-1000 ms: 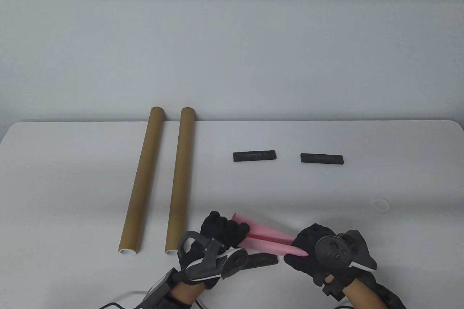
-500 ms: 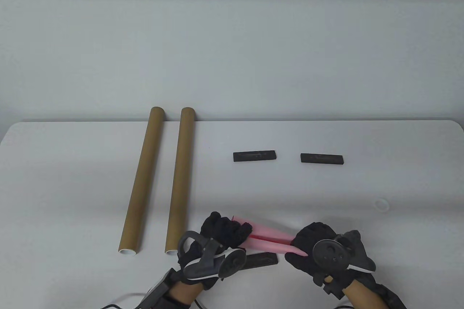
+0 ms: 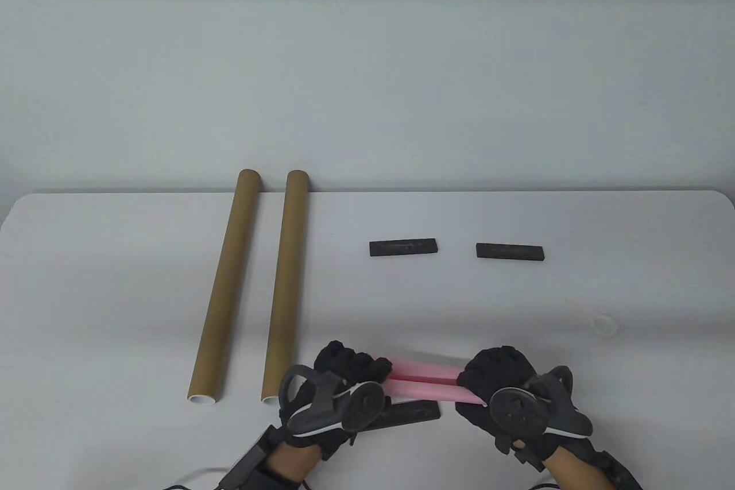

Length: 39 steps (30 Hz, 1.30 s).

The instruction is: Roll up papers and store in mailing tubes

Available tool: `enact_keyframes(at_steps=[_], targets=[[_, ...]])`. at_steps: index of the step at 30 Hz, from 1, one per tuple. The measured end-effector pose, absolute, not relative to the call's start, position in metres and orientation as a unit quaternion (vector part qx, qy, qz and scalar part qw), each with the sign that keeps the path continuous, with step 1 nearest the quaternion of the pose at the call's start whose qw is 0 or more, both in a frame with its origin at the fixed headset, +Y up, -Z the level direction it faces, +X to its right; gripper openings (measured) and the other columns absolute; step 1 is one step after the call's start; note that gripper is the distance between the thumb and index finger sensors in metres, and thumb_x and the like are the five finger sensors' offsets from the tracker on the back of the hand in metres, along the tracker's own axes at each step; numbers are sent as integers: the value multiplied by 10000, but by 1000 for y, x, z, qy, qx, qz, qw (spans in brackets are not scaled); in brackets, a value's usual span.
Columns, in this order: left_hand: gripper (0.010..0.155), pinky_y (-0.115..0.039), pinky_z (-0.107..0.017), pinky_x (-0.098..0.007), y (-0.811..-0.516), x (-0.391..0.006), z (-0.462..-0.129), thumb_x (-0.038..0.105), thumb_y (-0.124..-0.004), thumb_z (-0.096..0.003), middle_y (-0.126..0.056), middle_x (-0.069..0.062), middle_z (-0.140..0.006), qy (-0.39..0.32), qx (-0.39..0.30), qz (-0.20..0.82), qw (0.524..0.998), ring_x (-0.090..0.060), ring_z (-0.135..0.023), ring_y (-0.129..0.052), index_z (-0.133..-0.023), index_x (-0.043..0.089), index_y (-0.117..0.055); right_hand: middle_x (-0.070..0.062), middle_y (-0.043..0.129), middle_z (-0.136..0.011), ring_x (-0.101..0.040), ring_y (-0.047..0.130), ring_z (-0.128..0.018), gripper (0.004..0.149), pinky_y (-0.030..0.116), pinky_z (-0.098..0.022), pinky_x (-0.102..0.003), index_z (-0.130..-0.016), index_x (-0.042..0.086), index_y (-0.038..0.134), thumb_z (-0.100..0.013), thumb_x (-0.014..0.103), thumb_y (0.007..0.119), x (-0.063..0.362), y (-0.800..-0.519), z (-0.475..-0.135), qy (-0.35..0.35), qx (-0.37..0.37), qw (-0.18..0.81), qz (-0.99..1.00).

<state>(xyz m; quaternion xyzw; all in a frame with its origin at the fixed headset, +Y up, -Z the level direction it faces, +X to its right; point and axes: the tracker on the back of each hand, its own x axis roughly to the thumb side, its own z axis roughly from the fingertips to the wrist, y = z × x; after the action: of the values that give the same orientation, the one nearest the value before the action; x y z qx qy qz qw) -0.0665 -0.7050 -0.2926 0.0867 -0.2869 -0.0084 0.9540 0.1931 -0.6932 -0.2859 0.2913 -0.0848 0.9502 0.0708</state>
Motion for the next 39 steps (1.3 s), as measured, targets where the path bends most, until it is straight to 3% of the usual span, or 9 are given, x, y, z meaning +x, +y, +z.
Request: enact_keyframes(at_steps=[4,10,16,20,24,26,30,36,39], targets=[[602,-727,-687,-467,-699,-60,-289,586,-928,-303,-991,127,-585,-280,103,-29,954,-96,-535,-1052,-844,356,-799,-91,1053,-690,-404,1022,-720,596,782,-586,-688,-633,175,1025,-405,678,800,196,-697,-289,-47,297,88,950],[520,-765,-666,-452,-704,-66,-296,647,-836,-319,-1039,128,-455,-273,60,3,960,-91,-406,-1089,-732,339,-909,-96,775,-1035,-458,749,-1000,655,635,-701,-710,-970,198,772,-417,518,919,192,-692,-280,-121,301,26,946],[689,-667,-712,-493,-706,-67,-294,633,-829,-328,-881,65,-833,-291,75,-9,954,-173,-768,-958,-936,353,-667,-75,1010,-763,-386,986,-778,537,737,-645,-673,-719,197,977,-428,615,809,192,-691,-284,-91,306,65,945],[635,-692,-695,-484,-702,-62,-290,568,-876,-343,-913,86,-755,-295,103,-25,950,-149,-698,-987,-911,346,-697,-98,1064,-645,-404,1032,-674,618,770,-593,-677,-601,164,1034,-410,681,752,197,-694,-288,-55,301,106,946],[549,-752,-667,-459,-702,-63,-293,622,-834,-333,-1014,107,-552,-288,85,-7,954,-111,-492,-1073,-798,330,-847,-114,802,-1011,-468,803,-949,721,668,-674,-703,-970,172,786,-412,622,857,197,-692,-284,-110,289,42,950],[552,-779,-652,-450,-703,-64,-294,652,-815,-321,-1037,112,-488,-285,71,4,956,-103,-426,-1092,-757,320,-889,-107,749,-1053,-468,745,-996,705,628,-700,-710,-1010,182,733,-426,543,892,195,-691,-282,-121,296,35,947],[579,-797,-641,-439,-703,-65,-294,682,-795,-306,-1050,114,-465,-292,65,10,954,-98,-408,-1106,-739,314,-911,-89,844,-973,-433,813,-958,548,637,-697,-706,-907,200,836,-451,502,874,192,-691,-280,-114,304,55,944],[655,-716,-686,-471,-698,-61,-286,597,-882,-323,-923,87,-781,-305,117,-19,945,-149,-723,-1004,-903,338,-725,-73,1059,-660,-381,1030,-700,584,697,-640,-713,-593,186,1023,-412,675,762,196,-691,-286,-82,301,99,945],[589,-744,-668,-457,-697,-61,-286,597,-874,-328,-973,106,-661,-306,117,-9,945,-115,-606,-1043,-850,337,-786,-92,1016,-752,-405,981,-772,624,692,-646,-710,-682,178,993,-406,690,767,198,-692,-285,-89,298,94,946]])
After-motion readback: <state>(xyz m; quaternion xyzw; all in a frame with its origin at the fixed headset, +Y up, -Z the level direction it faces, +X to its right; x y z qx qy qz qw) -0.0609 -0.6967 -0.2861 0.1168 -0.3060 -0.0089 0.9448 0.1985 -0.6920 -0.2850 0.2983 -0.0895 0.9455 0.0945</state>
